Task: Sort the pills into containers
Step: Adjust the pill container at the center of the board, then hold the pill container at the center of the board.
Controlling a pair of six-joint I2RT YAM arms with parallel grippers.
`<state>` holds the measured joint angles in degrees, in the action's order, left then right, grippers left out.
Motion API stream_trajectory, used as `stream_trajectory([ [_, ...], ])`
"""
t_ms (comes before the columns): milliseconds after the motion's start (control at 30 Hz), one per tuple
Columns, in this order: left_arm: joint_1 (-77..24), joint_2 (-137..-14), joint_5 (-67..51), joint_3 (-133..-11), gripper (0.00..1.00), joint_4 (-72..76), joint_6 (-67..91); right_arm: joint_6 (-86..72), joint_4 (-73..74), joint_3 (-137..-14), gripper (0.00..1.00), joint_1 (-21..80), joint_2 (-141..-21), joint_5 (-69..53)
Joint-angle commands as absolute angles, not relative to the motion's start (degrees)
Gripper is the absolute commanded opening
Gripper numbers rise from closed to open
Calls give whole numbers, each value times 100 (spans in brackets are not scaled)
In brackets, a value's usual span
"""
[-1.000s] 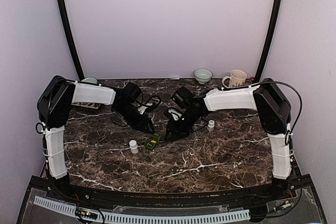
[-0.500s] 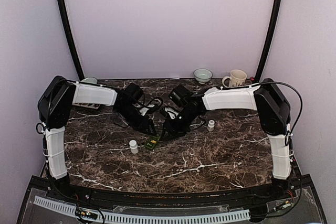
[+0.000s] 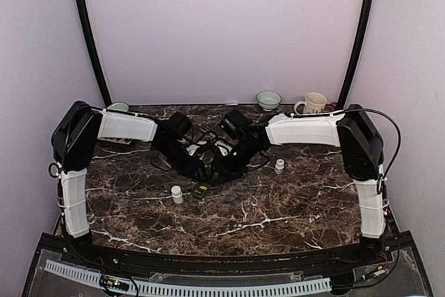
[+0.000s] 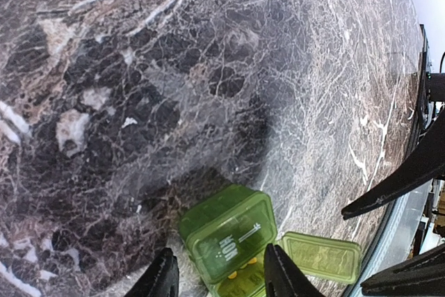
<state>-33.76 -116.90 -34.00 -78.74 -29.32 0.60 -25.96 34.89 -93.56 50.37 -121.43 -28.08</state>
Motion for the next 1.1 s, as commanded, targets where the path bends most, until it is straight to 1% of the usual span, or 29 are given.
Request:
stream_trajectory([
  [0,-3432,-11724,-3389,-7980,45,-3060,5,-2540,3577,-9519,36,5115,-12287,-2771],
  [300,-3423,-11548,-3224,-8115,45,-3045,84,-2476,3465,-9303,36,5115,-11827,-2428],
  [567,-3424,-11452,-3198,-8288,49,-3028,200,-2442,3454,-9052,36,5115,-11636,-2379],
  [867,-3419,-11267,-2961,-8145,49,-3171,124,-2495,3416,-8843,36,5124,-11563,-2275],
  [1067,-3422,-11110,-2818,-7982,47,-3367,-31,-2512,3401,-8859,36,5124,-11585,-2256],
])
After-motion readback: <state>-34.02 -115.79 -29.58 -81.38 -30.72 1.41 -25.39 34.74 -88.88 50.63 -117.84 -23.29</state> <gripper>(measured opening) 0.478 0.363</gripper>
